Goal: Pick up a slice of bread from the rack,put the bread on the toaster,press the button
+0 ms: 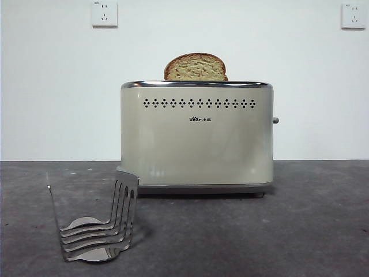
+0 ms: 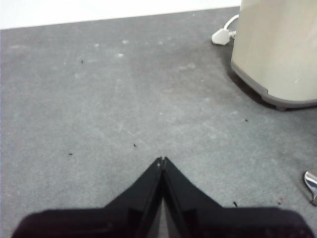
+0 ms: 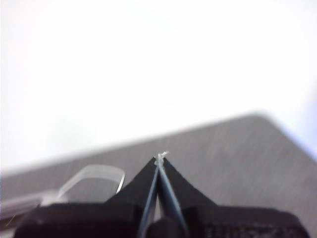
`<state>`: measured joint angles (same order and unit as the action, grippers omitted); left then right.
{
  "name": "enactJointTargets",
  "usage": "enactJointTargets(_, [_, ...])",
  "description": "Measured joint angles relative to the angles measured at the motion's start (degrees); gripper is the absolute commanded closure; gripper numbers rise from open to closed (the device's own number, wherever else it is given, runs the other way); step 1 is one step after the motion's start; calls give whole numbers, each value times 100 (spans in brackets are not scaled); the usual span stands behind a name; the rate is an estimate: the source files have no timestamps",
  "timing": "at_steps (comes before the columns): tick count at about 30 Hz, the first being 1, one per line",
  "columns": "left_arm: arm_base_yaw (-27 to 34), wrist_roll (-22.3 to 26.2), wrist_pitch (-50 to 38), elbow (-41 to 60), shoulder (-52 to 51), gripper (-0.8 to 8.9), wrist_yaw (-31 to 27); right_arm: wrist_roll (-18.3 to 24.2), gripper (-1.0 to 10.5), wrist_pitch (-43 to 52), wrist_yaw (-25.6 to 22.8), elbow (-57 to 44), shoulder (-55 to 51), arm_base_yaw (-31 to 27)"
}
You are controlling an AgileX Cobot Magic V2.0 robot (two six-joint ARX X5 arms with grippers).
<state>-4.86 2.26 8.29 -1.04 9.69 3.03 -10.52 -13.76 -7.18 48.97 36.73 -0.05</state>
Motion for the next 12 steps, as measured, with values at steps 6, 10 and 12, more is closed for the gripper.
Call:
enactJointTargets(6, [0, 0, 0, -2, 162, 816, 0, 0, 946, 1322, -538, -3296, -2118, -39])
enactJointTargets(10, [0, 0, 0, 0, 275, 816, 0, -2, 946, 514, -413, -4614, -3040, -35])
enactJointTargets(12, [0, 0, -13, 0, 348, 816, 0, 35, 946, 153, -291, -4695, -3344, -35])
